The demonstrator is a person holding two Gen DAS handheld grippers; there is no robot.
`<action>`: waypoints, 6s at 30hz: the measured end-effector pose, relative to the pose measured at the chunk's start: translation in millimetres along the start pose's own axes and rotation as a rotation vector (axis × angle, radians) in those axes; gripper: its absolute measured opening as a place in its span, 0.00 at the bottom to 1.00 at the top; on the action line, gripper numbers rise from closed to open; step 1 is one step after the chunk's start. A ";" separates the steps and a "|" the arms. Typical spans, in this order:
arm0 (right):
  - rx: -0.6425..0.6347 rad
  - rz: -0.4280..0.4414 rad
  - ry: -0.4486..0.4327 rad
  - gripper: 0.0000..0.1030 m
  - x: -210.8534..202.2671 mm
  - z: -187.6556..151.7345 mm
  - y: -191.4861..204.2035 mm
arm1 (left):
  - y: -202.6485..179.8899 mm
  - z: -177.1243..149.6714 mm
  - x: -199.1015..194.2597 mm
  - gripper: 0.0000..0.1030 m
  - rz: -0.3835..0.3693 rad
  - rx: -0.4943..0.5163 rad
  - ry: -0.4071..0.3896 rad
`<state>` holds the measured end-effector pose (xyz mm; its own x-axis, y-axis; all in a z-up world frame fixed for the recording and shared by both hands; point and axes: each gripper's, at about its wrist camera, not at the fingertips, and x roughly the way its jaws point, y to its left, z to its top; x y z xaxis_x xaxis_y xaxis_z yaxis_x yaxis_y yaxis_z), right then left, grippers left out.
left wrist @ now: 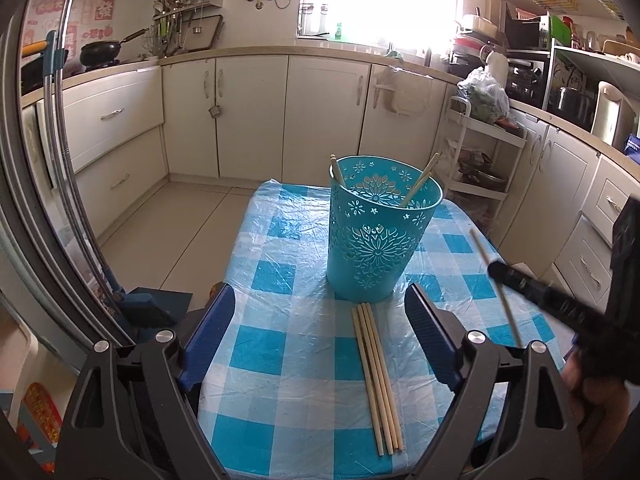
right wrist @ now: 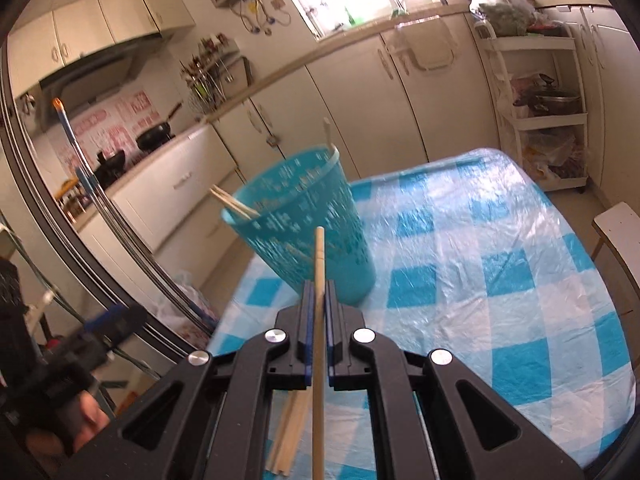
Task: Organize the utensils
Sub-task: 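Lift the gripped chopstick with the right tool over the basket, then open the right tool to drop the stick into the basket, then return the right tool to the bundle and close on a chopstick, then grasp a chopstick with the left tool and carry it over the basket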
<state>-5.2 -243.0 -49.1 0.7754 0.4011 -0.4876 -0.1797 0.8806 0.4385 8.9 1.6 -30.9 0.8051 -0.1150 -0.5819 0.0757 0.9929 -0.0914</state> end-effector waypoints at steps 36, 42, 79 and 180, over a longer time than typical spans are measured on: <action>-0.025 -0.072 -0.339 0.06 107.8 139.7 47.1 | 46.9 -6.3 44.2 0.84 0.006 -0.160 0.103; -0.044 -0.073 -0.310 0.06 113.2 136.7 47.8 | 45.0 -6.6 46.6 0.84 0.002 -0.157 0.109; -0.087 -0.168 -0.001 0.24 21.9 -35.2 13.4 | 22.4 -9.5 -2.6 0.86 0.034 -0.049 0.024; -0.124 -0.165 0.311 0.18 104.8 -64.4 -29.7 | -38.8 136.6 23.3 0.05 -0.353 -0.019 -0.182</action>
<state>42.4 -210.9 -161.9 0.5821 0.2923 -0.7587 -0.1549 0.9559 0.2495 105.1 -35.6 69.5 0.8226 -0.4405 -0.3595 0.3569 0.8922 -0.2767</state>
